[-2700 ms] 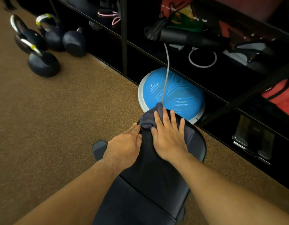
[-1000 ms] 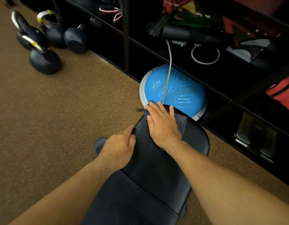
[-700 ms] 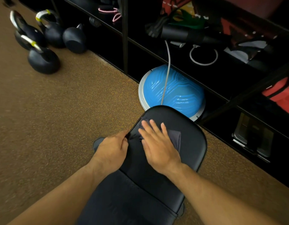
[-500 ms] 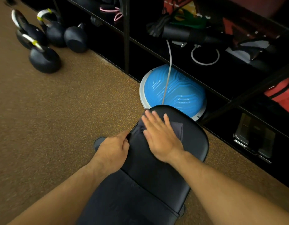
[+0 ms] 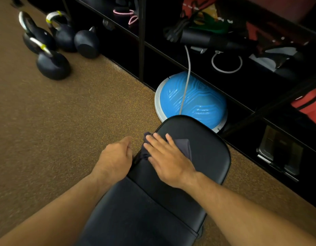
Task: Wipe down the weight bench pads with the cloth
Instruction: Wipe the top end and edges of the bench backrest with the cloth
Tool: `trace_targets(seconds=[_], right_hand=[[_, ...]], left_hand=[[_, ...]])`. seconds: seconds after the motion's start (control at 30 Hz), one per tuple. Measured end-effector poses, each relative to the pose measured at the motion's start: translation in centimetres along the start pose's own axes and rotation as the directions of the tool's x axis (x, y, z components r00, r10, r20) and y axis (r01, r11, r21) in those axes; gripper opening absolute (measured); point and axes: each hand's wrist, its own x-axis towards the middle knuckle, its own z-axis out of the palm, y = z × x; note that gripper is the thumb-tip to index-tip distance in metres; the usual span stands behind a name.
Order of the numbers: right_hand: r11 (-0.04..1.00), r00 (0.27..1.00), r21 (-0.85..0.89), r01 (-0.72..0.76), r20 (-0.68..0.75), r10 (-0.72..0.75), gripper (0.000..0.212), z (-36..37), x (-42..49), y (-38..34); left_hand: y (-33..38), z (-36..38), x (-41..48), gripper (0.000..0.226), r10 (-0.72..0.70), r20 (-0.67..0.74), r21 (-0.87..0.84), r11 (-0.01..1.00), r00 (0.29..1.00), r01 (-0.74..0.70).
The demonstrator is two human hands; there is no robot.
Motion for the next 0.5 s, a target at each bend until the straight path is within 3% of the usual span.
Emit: trace_targets(seconds=[0.07, 0.2, 0.27, 0.5], right_hand=[[1.0, 1.0, 0.001, 0.025, -0.009, -0.025, 0.051, -0.6, 0.6, 1.2], [0.971, 0.967, 0.042, -0.234, -0.095, 0.237, 0.05, -1.6, 2.9, 2.2], [0.961, 0.954, 0.044, -0.272, -0.122, 0.275, 0.05, -1.4, 3.2, 1.4], [0.999, 0.996, 0.028, -0.029, -0.082, 0.031, 0.048, 0.4, 1.7, -3.7]], left_hand=[[-0.1, 0.0, 0.1, 0.034, -0.006, 0.005, 0.016, 1.0, 1.0, 0.005], [-0.8, 0.0, 0.0, 0.034, -0.002, 0.019, 0.007, 1.0, 1.0, 0.002], [-1.2, -0.1, -0.1, 0.036, -0.009, 0.004, 0.004, 1.0, 1.0, 0.009], [-1.3, -0.4, 0.0, 0.041, -0.047, -0.127, -0.043, 0.998, 0.991, 0.042]])
